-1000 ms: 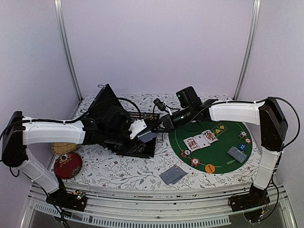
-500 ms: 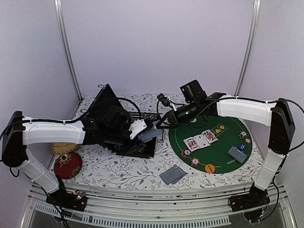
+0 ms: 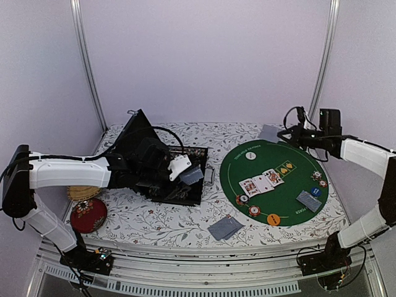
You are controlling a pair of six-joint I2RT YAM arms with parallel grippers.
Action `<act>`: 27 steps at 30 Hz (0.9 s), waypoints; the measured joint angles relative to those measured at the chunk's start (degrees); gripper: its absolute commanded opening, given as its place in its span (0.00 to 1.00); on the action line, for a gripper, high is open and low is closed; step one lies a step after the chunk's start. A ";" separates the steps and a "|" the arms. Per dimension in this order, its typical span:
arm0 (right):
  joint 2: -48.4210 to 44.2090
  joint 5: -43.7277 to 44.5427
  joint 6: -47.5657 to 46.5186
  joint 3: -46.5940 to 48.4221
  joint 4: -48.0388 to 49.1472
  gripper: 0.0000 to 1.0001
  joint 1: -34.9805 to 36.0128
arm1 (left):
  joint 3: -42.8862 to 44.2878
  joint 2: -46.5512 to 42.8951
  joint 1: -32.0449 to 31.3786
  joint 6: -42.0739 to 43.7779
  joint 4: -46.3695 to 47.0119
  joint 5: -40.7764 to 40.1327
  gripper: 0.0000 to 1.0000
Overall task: Distribute texas hold em gaming equipment
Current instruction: Place the poker card in the community card area.
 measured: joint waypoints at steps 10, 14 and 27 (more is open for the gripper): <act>14.80 7.91 16.00 -13.88 14.84 0.02 -14.36 | -0.83 -0.90 0.00 -0.02 0.11 0.07 0.49; 17.38 9.92 17.49 -14.75 17.53 0.02 -14.71 | -1.36 -1.20 0.00 -0.02 0.13 0.07 0.49; 20.13 10.51 19.34 -18.56 20.94 0.10 -14.71 | -1.42 -1.20 0.00 0.00 0.37 0.11 0.49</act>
